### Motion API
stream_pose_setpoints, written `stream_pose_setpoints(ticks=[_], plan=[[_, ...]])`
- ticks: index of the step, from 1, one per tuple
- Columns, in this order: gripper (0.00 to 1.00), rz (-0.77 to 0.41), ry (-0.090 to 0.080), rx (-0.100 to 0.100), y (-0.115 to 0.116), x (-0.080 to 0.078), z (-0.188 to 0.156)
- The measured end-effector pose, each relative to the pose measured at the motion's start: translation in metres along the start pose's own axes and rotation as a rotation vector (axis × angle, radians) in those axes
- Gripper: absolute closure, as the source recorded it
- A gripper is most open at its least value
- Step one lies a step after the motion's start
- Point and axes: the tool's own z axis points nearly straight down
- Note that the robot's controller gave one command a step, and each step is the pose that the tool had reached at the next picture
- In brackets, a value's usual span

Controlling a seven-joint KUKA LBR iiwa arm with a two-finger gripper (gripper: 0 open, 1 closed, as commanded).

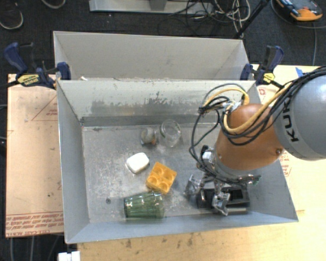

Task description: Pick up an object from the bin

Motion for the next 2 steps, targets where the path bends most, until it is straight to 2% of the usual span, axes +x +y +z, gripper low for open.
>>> stream_pose_setpoints(ticks=[1, 2], plan=[[1.00, 0.051, -0.040, 0.000, -0.004, 0.015, -0.005], [1.00, 0.038, -0.020, 0.007, 0.000, 0.005, -0.003]])
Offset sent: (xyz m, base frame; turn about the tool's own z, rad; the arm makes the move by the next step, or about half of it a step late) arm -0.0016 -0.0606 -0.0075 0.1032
